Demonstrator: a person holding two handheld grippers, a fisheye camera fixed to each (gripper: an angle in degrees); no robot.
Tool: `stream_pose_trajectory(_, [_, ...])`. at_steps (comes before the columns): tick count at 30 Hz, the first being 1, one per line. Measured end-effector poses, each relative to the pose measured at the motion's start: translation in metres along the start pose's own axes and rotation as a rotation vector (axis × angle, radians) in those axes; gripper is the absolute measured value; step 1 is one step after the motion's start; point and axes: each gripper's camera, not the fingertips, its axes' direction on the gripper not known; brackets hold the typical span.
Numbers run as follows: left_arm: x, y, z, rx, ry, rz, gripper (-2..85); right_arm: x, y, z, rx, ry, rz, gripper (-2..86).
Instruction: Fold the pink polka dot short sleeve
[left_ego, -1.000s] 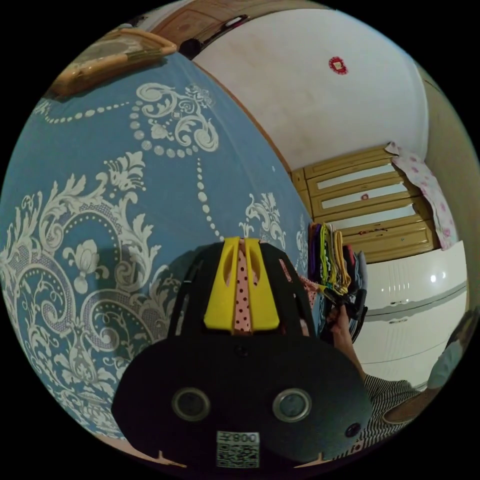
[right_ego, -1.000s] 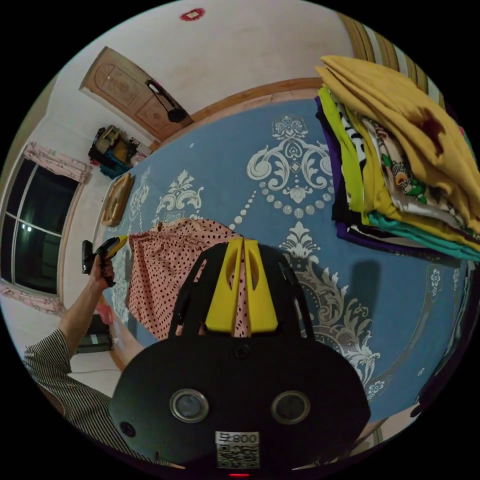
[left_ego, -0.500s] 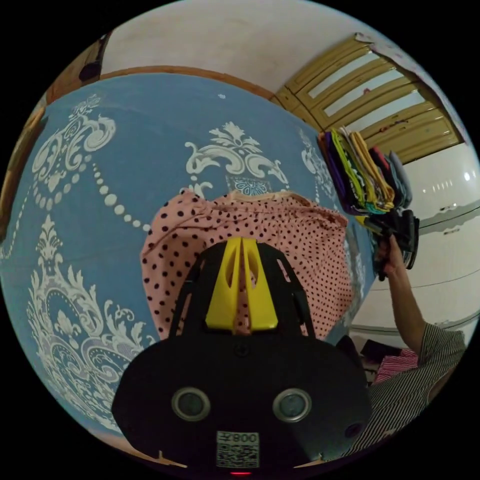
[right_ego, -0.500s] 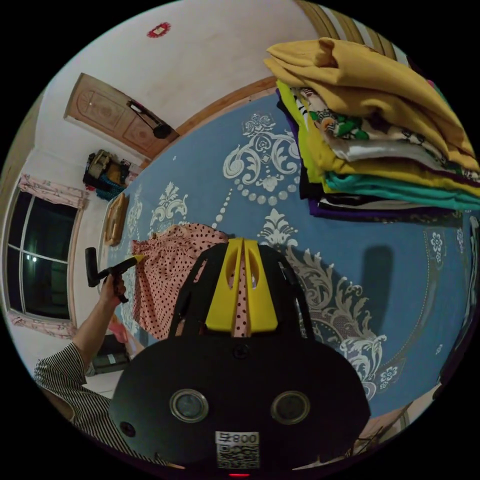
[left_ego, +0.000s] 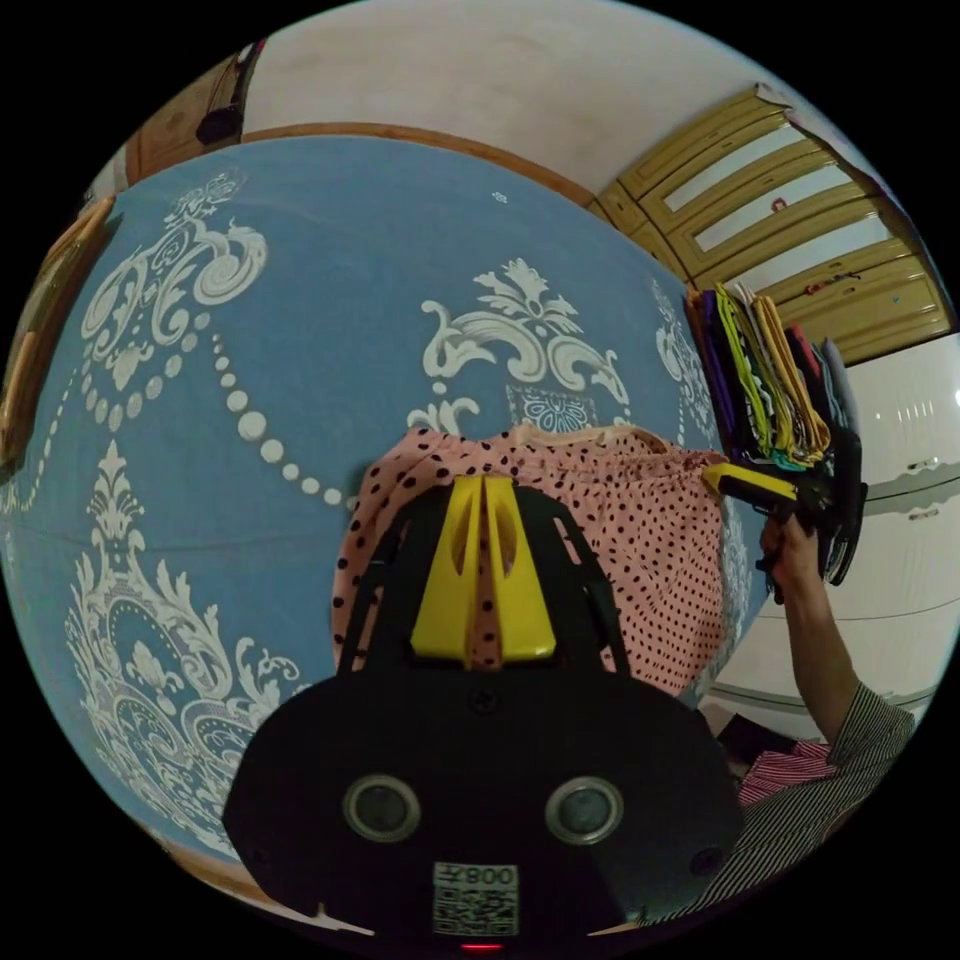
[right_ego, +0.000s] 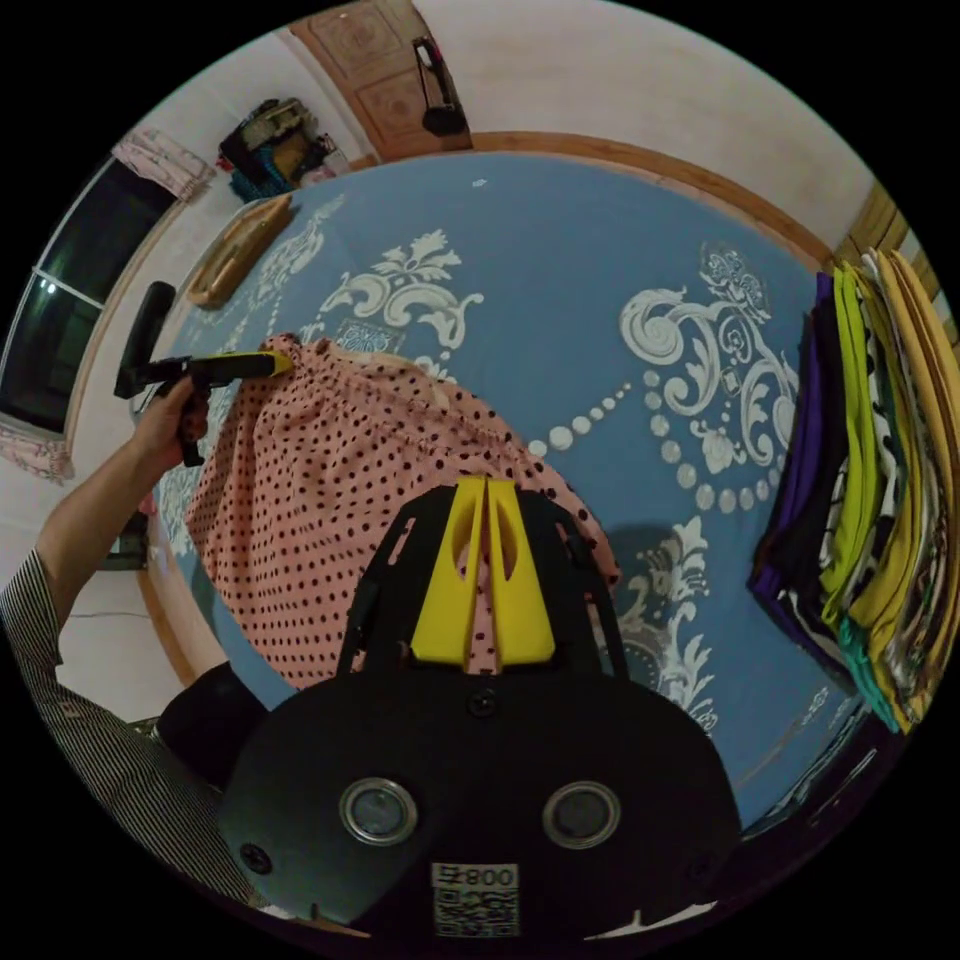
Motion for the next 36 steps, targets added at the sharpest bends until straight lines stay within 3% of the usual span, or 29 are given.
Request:
stream_pose_trajectory(8, [-0.037, 0.022, 0.004, 0.042, 0.084, -0.067, 0.4, 0.044, 0.004, 0.011, -0.079, -0.017, 0.091, 0.1])
stream_pose_trajectory(14, [-0.062, 0.078, -0.025, 0.148, 0.198, -0.045, 0.8, 0.065, 0.054, -0.031, 0.077, -0.108, 0.139, 0.2])
stream_pose_trajectory(20, [-0.104, 0.200, -0.050, 0.192, 0.183, -0.148, 4.0, 0.086, 0.172, -0.075, 0.194, -0.242, 0.209, 0.7])
stream_pose_trajectory(26, [-0.151, 0.308, -0.031, 0.135, 0.204, -0.365, 6.5, 0.095, 0.313, -0.068, 0.131, -0.377, 0.384, 4.0])
stream_pose_trajectory(36, [-0.173, 0.343, 0.019, 0.074, 0.261, -0.450, 1.1, 0.113, 0.392, -0.055, 0.089, -0.474, 0.556, 2.7])
